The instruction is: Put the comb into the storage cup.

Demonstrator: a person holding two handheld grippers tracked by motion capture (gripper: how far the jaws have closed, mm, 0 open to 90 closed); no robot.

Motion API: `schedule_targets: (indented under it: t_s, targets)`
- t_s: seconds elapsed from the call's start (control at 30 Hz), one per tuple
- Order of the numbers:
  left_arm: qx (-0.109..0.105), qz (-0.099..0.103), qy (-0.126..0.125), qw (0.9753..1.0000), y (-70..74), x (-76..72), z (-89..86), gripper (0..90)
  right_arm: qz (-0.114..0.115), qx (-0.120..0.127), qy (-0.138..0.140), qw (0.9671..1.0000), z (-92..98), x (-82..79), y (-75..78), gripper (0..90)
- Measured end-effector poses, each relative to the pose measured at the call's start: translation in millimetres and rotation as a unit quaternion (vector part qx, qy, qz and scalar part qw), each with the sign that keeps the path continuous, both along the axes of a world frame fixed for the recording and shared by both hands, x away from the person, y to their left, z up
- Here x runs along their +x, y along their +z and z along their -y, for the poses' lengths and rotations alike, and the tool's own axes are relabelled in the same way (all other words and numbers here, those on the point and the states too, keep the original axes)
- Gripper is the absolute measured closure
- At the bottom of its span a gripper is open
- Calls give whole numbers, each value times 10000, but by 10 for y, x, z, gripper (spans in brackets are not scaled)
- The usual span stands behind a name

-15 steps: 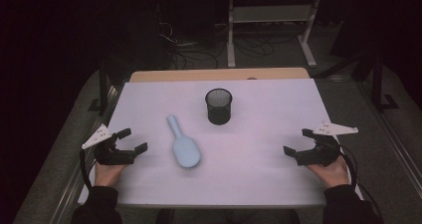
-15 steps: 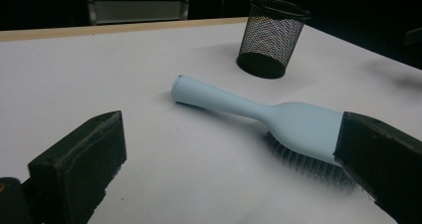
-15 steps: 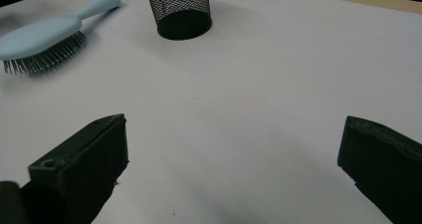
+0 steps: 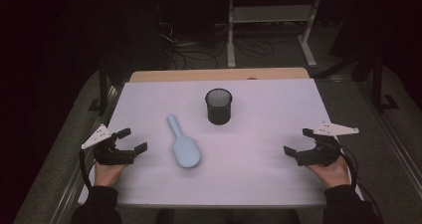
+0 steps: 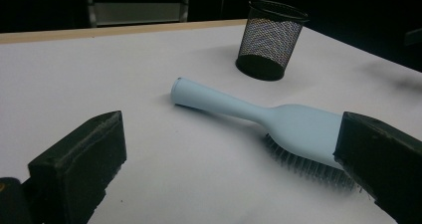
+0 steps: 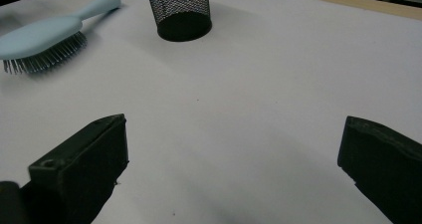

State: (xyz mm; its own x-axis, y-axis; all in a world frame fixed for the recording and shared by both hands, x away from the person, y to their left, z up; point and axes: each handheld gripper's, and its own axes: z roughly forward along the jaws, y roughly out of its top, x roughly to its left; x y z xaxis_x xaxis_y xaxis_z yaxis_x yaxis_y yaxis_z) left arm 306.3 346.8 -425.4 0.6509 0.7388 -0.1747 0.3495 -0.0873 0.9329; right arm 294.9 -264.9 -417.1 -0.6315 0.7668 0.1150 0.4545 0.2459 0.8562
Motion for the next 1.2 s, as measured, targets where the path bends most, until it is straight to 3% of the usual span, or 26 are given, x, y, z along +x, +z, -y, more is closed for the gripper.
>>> schedule_targets:
  t_s: [0.6, 0.83, 0.97, 1.2]
  targets:
    - [68, -43, -18, 10000, 77, -18, 45, 0, 60, -5, 3, 10000, -5, -29, 28, 0]
    - [147, 22, -15, 9999, 201, -6, 79, 0, 53, -17, -6, 10000, -5, -29, 26, 0]
    - [-63, 69, -95, 9999, 295, 5, 99, 0, 40, -38, -4, 10000, -9, -28, 22, 0]
    - [173, 145, -237, 9995, 442, 55, 180, 1, 12, -43, -5, 10000, -12, -27, 19, 0]
